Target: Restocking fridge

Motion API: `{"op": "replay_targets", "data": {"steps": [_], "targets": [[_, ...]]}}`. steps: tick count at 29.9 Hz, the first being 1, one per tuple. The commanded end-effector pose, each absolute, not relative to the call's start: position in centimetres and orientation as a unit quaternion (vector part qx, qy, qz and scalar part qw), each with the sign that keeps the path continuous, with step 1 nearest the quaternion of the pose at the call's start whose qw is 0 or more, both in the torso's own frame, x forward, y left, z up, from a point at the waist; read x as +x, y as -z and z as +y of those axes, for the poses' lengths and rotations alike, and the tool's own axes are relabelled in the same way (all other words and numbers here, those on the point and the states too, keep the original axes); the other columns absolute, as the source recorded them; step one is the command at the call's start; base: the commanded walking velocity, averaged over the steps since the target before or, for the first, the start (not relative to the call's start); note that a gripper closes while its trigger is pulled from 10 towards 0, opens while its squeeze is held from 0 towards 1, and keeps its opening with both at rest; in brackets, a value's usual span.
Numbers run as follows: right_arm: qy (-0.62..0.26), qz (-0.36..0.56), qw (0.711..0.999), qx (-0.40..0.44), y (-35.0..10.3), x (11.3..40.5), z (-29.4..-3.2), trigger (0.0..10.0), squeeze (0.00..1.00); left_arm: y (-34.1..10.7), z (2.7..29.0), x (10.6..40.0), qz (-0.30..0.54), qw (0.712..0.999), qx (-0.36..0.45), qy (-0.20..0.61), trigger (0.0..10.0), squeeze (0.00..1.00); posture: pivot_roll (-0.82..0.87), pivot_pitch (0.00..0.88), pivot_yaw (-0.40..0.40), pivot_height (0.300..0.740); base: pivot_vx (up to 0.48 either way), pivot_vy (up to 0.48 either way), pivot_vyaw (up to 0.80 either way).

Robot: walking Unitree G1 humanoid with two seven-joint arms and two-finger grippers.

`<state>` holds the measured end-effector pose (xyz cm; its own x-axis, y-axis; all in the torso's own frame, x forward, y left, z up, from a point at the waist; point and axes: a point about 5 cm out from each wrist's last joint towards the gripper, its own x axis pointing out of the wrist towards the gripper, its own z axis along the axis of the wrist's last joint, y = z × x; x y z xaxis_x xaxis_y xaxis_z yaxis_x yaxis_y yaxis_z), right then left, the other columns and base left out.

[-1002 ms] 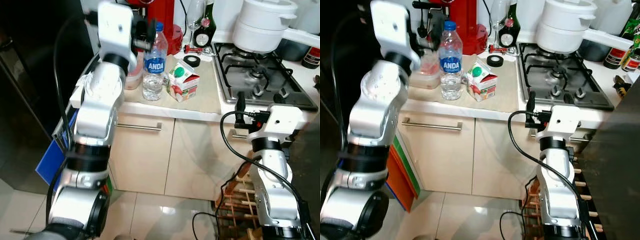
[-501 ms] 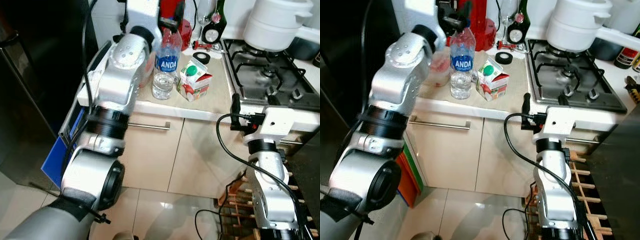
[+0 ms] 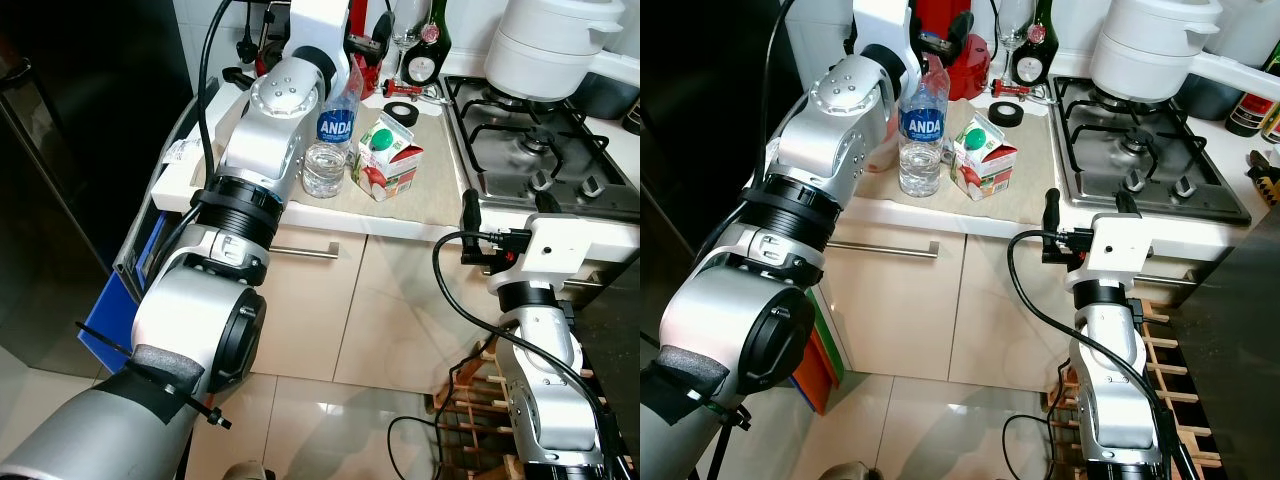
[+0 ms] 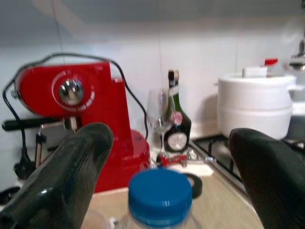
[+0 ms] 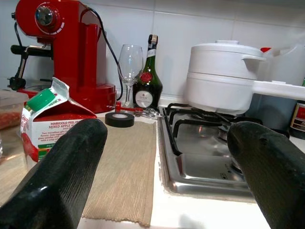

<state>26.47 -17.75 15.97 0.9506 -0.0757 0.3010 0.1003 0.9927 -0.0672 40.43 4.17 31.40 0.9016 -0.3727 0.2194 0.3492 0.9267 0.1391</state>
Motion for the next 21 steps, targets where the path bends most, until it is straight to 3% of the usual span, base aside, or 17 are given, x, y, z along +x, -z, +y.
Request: {"op": "replay_targets", "data": {"steps": [1, 2, 3, 8, 15, 21], "targets": [[0.047, -0.150, 0.987, -0.043, -16.2, 26.3, -17.9, 10.0, 0.00, -31.8, 3.5, 40.5, -0.116, 0.972, 0.054, 0.197, 6.0, 0.00, 0.01, 0.009, -0.028, 0.740, 0.000, 0.000, 0.00], [0.046, -0.151, 0.987, -0.043, -16.2, 26.3, -17.9, 10.0, 0.00, -31.6, 3.5, 40.6, -0.107, 0.973, 0.048, 0.198, 0.8, 0.00, 0.01, 0.008, -0.028, 0.740, 0.000, 0.000, 0.00], [0.046, -0.151, 0.987, -0.043, -16.2, 26.4, -17.9, 10.0, 0.00, -31.4, 3.5, 40.6, -0.100, 0.974, 0.046, 0.199, 0.0, 0.00, 0.01, 0.007, -0.028, 0.740, 0.000, 0.000, 0.00], [0.045, -0.151, 0.987, -0.044, -16.2, 26.5, -17.9, 10.0, 0.00, -31.1, 3.6, 40.8, -0.090, 0.976, 0.040, 0.197, 0.0, 0.00, 0.01, 0.002, -0.032, 0.740, 0.000, 0.000, 0.00], [0.041, -0.150, 0.987, -0.046, -16.1, 26.6, -17.9, 10.0, 0.00, -32.3, 3.8, 40.6, -0.140, 0.970, 0.048, 0.193, 0.0, 0.00, 0.02, 0.000, -0.037, 0.740, 0.000, 0.000, 0.00], [0.038, -0.148, 0.987, -0.047, -16.1, 26.6, -17.9, 10.0, 0.00, -31.5, 3.2, 40.5, -0.119, 0.967, 0.051, 0.219, 0.0, 0.00, 0.02, 0.000, -0.040, 0.740, 0.000, 0.000, 0.00]]}}
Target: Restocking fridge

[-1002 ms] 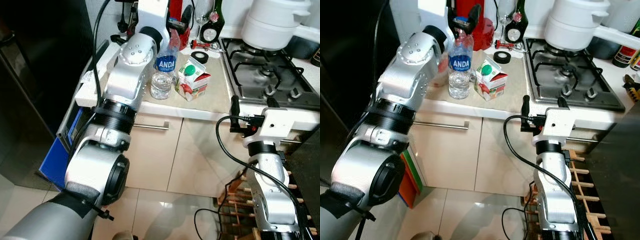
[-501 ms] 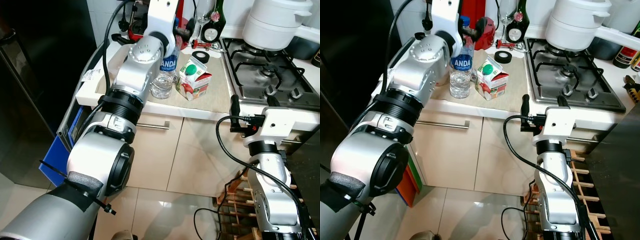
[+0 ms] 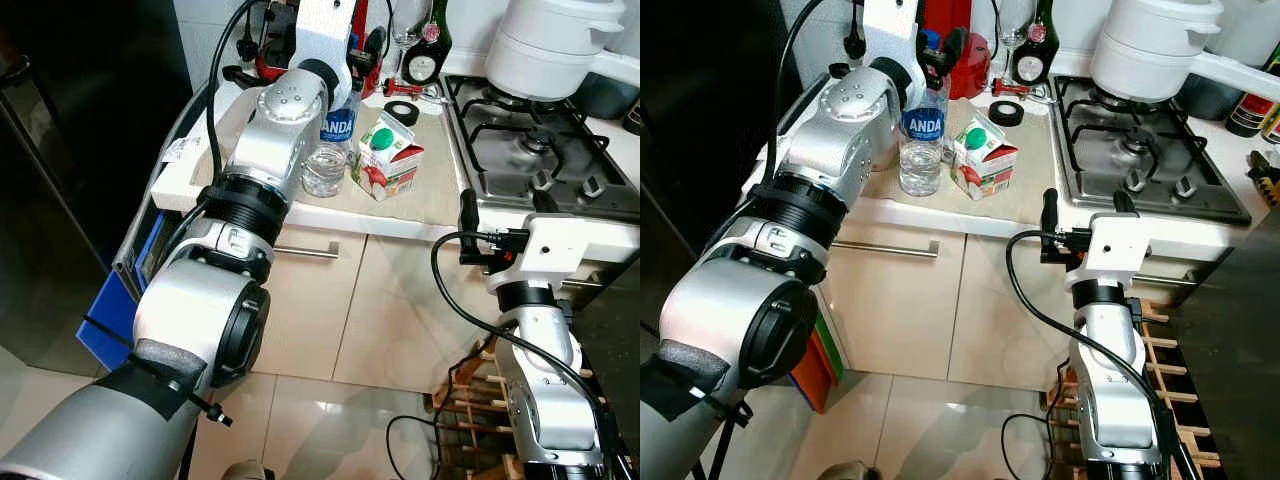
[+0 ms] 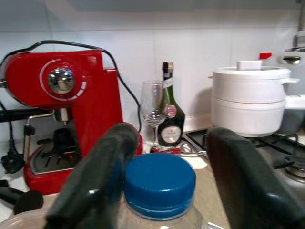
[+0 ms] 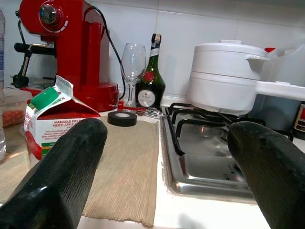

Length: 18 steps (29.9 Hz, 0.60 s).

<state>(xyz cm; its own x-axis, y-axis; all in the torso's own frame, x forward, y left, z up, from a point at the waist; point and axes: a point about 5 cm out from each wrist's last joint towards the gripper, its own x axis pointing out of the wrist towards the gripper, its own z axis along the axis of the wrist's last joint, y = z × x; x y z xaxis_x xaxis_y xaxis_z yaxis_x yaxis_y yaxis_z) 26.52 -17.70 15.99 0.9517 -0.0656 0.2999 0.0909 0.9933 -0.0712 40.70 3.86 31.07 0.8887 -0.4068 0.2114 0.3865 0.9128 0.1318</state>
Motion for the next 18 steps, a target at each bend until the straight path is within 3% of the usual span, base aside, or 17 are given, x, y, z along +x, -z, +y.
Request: {"op": "replay_targets", "data": {"steps": [1, 12, 15, 18], "targets": [[0.037, -0.148, 0.987, -0.047, -16.0, 26.6, -17.9, 10.0, 0.00, -31.3, 3.2, 40.5, -0.117, 0.967, 0.051, 0.220, 0.0, 0.00, 0.02, 0.000, -0.044, 0.740, 0.000, 0.000, 0.00], [0.034, -0.147, 0.987, -0.049, -15.9, 26.8, -17.9, 10.0, 0.00, -29.5, 3.3, 40.8, -0.066, 0.969, 0.059, 0.232, 0.0, 0.00, 0.02, 0.000, -0.048, 0.740, 0.000, 0.000, 0.00], [0.034, -0.146, 0.988, -0.049, -15.9, 26.8, -17.9, 10.0, 0.00, -29.8, 3.4, 40.8, -0.078, 0.969, 0.061, 0.226, 0.0, 0.00, 0.02, 0.000, -0.050, 0.740, 0.000, 0.000, 0.00], [0.033, -0.145, 0.988, -0.051, -15.8, 26.8, -17.9, 10.0, 0.00, -31.8, 4.2, 40.5, -0.148, 0.966, 0.062, 0.200, 0.0, 0.00, 0.03, 0.000, -0.051, 0.740, 0.000, 0.000, 0.00]]}}
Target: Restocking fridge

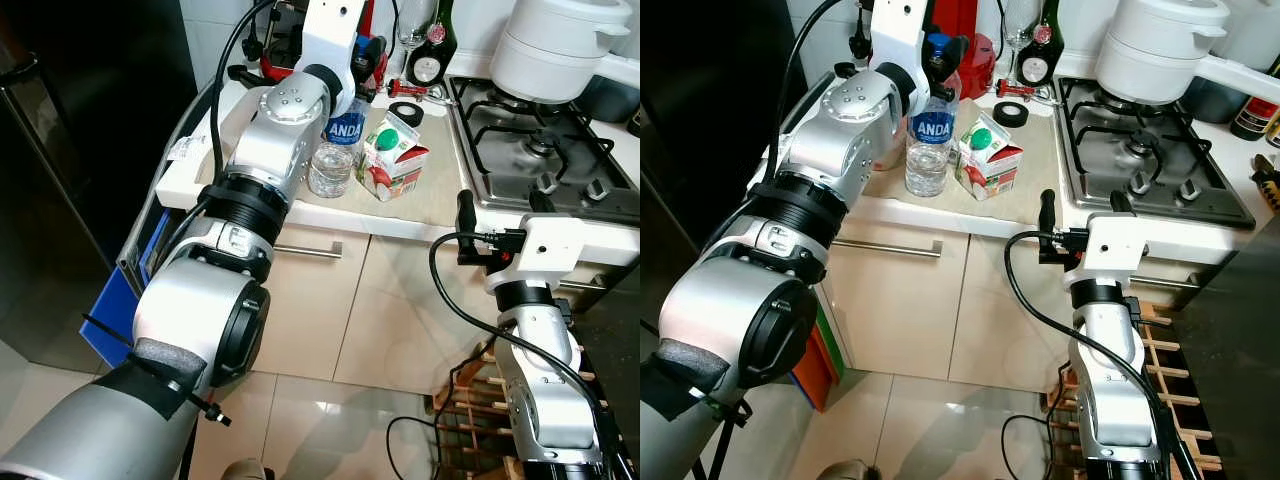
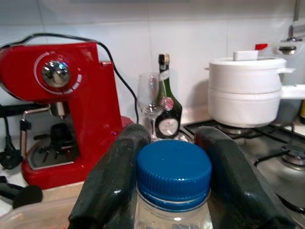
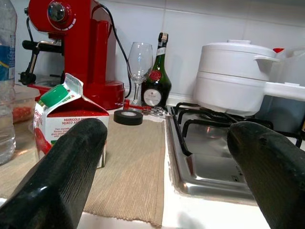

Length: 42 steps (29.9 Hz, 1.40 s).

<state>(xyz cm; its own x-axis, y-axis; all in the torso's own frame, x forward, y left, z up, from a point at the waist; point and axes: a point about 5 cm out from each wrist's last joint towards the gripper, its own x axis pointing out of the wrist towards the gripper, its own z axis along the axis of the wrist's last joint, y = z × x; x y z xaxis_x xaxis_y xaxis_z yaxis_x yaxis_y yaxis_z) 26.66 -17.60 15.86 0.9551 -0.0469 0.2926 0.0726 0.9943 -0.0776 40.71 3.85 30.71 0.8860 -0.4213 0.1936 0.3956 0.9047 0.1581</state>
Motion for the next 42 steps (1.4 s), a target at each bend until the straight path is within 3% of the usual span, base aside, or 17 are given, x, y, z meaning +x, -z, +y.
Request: {"op": "replay_targets", "data": {"steps": [1, 6, 9, 16, 23, 24, 27, 35, 42], "targets": [[0.033, -0.144, 0.988, -0.051, -15.8, 26.8, -17.9, 10.0, 0.00, -32.2, 4.4, 40.4, -0.163, 0.965, 0.059, 0.199, 0.0, 0.00, 0.03, 0.000, -0.052, 0.740, 0.000, 0.000, 0.00], [0.033, -0.144, 0.988, -0.051, -15.8, 26.7, -17.9, 10.0, 0.00, -33.6, 4.7, 39.7, -0.211, 0.955, 0.042, 0.203, 0.0, 0.00, 0.03, 0.000, -0.053, 0.740, 0.000, 0.000, 0.00], [0.035, -0.143, 0.988, -0.051, -15.7, 26.7, -17.9, 10.0, 0.00, -34.7, 4.3, 37.9, -0.267, 0.924, -0.001, 0.272, 0.0, 0.00, 0.03, 0.000, -0.053, 0.740, 0.000, 0.000, 0.00], [0.037, -0.142, 0.988, -0.050, -15.6, 26.9, -17.8, 10.0, 0.00, -35.2, 5.9, 35.0, -0.330, 0.893, -0.012, 0.306, 0.0, 0.00, 0.04, 0.000, -0.047, 0.740, 0.000, 0.000, 0.00], [0.043, -0.146, 0.987, -0.049, -15.7, 27.2, -18.0, 10.0, 0.00, -35.0, 8.5, 33.5, -0.340, 0.899, 0.014, 0.277, 0.0, 0.00, 0.05, 0.000, -0.039, 0.740, 0.000, 0.000, 0.00], [0.044, -0.146, 0.987, -0.049, -15.6, 27.3, -18.0, 10.0, 0.00, -34.9, 9.5, 33.4, -0.336, 0.905, 0.023, 0.258, 10.0, 0.00, 0.06, 0.000, -0.039, 0.740, 0.000, 0.000, 0.00], [0.046, -0.145, 0.987, -0.050, -15.5, 27.5, -18.2, 10.0, 0.00, -35.0, 10.8, 32.5, -0.336, 0.913, 0.036, 0.229, 10.0, 0.00, 0.08, 0.000, -0.042, 0.740, 0.000, 0.000, 0.00], [0.045, -0.142, 0.988, -0.050, -15.3, 28.1, -18.2, 10.0, 0.00, -31.9, 10.2, 30.0, -0.273, 0.926, 0.019, 0.260, 10.0, 0.00, 0.11, 0.000, -0.051, 0.740, 0.000, 0.000, 0.00], [0.034, -0.144, 0.988, -0.050, -15.3, 28.6, -18.0, 10.0, 0.00, -29.3, 11.7, 29.2, -0.241, 0.952, 0.006, 0.188, 10.0, 0.00, 0.12, 0.000, -0.070, 0.740, 0.000, 0.000, 0.00]]}}
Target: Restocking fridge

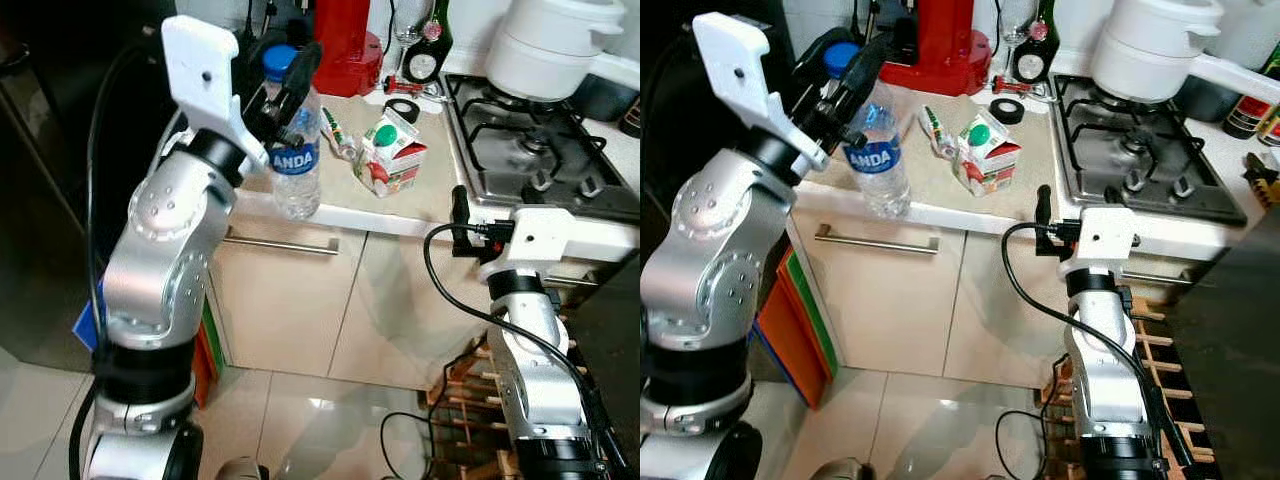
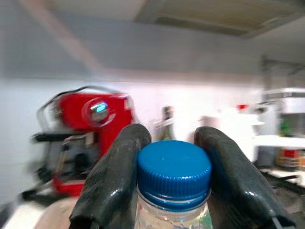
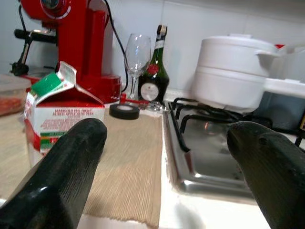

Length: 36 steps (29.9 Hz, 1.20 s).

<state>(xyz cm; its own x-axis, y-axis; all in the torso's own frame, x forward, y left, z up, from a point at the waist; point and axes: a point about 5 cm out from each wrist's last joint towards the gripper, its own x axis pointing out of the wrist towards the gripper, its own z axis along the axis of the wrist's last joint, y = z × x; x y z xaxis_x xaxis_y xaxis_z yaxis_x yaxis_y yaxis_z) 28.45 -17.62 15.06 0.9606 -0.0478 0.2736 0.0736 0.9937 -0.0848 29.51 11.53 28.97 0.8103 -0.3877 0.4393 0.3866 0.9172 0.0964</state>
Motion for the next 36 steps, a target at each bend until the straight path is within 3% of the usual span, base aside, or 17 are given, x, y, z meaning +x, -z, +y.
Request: {"op": "replay_targets", "data": {"steps": [1, 10, 19, 28, 36], "targets": [[0.034, -0.146, 0.988, -0.050, -15.4, 28.7, -18.0, 10.0, 0.00, -28.5, 11.7, 29.2, -0.230, 0.957, 0.010, 0.176, 10.0, 0.00, 0.12, 0.000, -0.068, 0.740, 0.000, 0.000, 0.00], [0.050, -0.155, 0.986, -0.044, -15.7, 28.4, -18.1, 10.0, 0.00, -22.5, 11.6, 29.2, -0.157, 0.978, 0.037, 0.135, 10.0, 0.00, 0.09, 0.000, -0.043, 0.740, 0.000, 0.000, 0.00], [0.069, -0.151, 0.986, -0.031, -15.3, 26.3, -18.5, 10.0, 0.00, -20.5, 12.8, 28.1, -0.133, 0.984, 0.038, 0.115, 10.0, 0.00, 0.09, 0.000, -0.025, 0.740, 0.000, 0.000, 0.00], [0.078, -0.028, 0.996, 0.022, -11.1, 25.6, -19.2, 10.0, 0.00, -15.6, 14.0, 29.1, -0.048, 0.996, 0.039, 0.069, 10.0, 0.00, 0.07, 0.000, -0.015, 0.740, -0.150, 0.000, 0.00], [0.084, 0.004, 0.996, 0.015, -9.3, 24.3, -20.2, 10.0, 0.00, -11.9, 13.8, 28.2, 0.007, 0.997, 0.032, 0.077, 10.0, 0.00, 0.07, 0.000, -0.016, 0.740, 0.000, 0.000, 0.00]]}}
